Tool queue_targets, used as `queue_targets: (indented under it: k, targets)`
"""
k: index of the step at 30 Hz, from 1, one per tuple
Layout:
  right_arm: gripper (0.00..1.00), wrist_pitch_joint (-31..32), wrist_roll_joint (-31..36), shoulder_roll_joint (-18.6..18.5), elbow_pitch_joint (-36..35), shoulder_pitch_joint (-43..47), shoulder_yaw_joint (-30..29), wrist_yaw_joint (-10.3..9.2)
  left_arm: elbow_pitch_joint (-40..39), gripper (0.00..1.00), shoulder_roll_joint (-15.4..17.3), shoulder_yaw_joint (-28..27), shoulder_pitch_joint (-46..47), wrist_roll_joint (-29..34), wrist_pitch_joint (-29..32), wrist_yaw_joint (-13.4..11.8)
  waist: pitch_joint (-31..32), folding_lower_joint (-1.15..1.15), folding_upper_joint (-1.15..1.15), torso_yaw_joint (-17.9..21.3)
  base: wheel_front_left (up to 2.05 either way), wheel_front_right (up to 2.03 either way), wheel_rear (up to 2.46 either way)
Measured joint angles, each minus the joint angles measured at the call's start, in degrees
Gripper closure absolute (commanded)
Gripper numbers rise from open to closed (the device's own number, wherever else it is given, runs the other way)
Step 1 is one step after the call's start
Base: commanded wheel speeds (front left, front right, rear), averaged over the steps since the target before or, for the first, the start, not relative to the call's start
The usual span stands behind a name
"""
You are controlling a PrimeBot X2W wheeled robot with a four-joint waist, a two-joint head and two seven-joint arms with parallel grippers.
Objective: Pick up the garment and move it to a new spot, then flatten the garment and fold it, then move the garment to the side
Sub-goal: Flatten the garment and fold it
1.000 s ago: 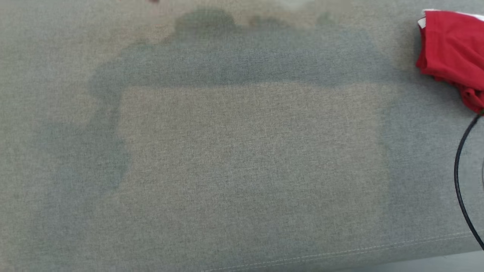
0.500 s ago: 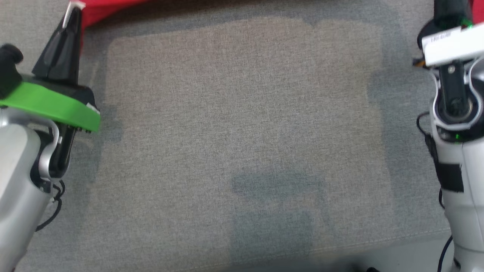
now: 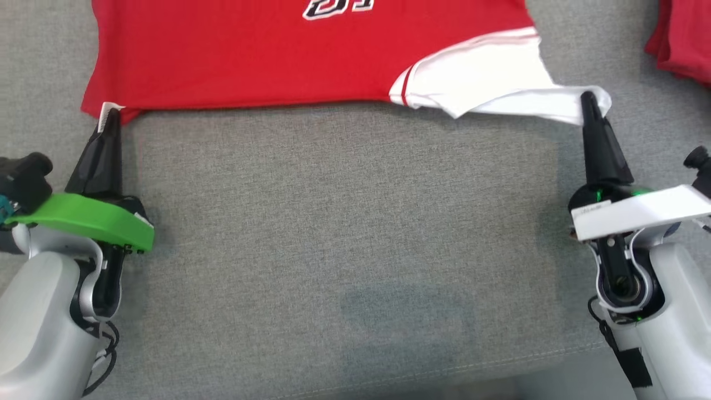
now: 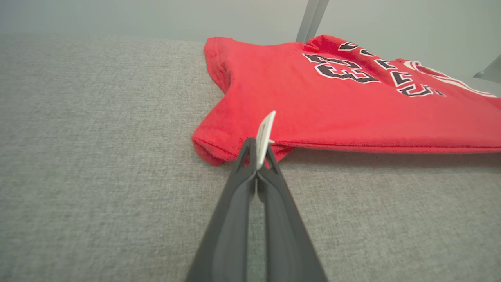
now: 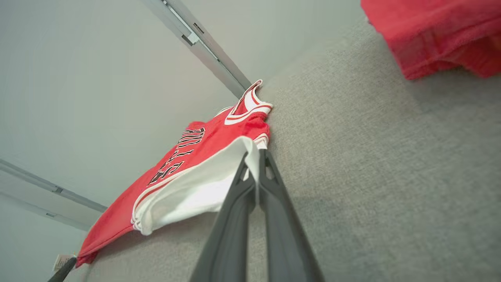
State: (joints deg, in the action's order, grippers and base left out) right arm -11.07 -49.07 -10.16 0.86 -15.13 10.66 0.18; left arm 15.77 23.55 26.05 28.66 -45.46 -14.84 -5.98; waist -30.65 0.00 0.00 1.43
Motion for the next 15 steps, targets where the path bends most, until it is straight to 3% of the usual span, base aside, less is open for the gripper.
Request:
queue_targets:
  k: [4, 9, 15]
  targets:
    - [1.00, 0.00, 2.16, -1.81, 0.35, 3.67, 1.71, 1.33, -1.62, 1.00, -0.94, -3.92, -5.41, 1.75, 0.12, 0.00, 3.08, -0.01, 0.00, 0.17, 0.00, 0.00, 0.00]
    - [1.00, 0.02, 3.88, -4.44, 0.33, 9.61, 2.38, 1.33, -2.04, 1.00, -3.42, -3.72, -14.30, 4.01, 0.16, -0.01, 6.84, -0.01, 0.00, -0.32, 0.00, 0.00, 0.00]
    - [1.00, 2.90, 5.16, -6.50, -0.52, 16.73, 6.72, 2.08, -4.11, 1.00, -3.83, -5.01, -21.68, 7.95, 0.16, -0.14, 10.16, -0.01, 0.00, -1.70, 0.00, 0.00, 0.00]
